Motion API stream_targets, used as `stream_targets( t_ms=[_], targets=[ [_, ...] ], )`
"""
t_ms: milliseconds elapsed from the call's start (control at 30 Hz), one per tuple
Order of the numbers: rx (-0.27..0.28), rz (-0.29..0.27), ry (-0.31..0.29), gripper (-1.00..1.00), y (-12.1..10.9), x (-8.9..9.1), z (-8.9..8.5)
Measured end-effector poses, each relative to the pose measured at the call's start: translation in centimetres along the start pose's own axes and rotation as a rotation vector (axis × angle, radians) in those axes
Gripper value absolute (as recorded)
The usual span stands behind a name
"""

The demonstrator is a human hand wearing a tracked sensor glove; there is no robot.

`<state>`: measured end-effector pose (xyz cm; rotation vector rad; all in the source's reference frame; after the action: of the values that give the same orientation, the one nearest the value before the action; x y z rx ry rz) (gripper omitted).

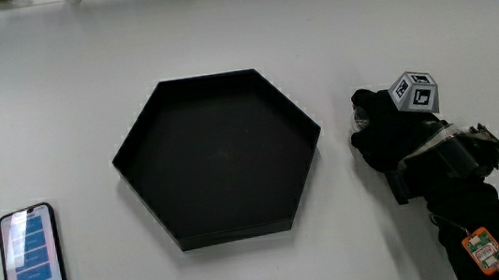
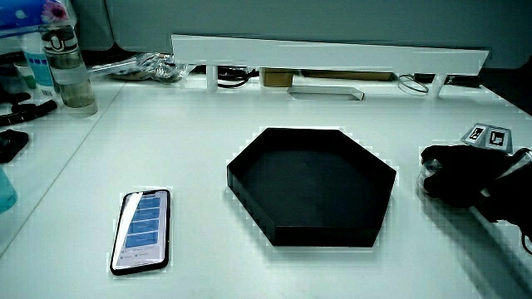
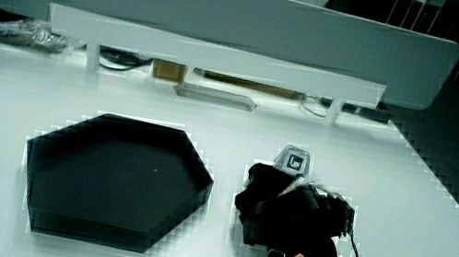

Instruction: Place paper clip on desk

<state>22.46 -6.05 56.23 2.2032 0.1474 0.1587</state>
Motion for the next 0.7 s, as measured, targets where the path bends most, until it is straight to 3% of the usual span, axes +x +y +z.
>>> stream_targets(
  t_ms=[133,233,300,333,400,600,633,667,700],
  targets=[
    [0.002,-0.002,-0.002,0.00,0.1,0.0,-0.1],
    [-0.020,0.004,-0.003,0.00,0.2,0.1,-0.4],
    [-0.062,-0.016,0.019,0.00,0.8,0.8,-1.0],
    [-0.018,-0.020,0.026,0.00,0.5,0.8,-0.8],
    [-0.042,-0.013,0.013,0.00,0.4,0.9,-0.6],
    [-0.026,-0.011,0.018,0.00,0.1,1.1,-0.2],
    [-0.029,-0.041,0.012,0.00,0.5,1.4,-0.4],
    [-0.035,-0.022,0.027,0.00,0.3,1.3,-0.3],
    [-0.031,-0.021,0.019,-0.09,0.3,1.1,-0.4]
  ],
)
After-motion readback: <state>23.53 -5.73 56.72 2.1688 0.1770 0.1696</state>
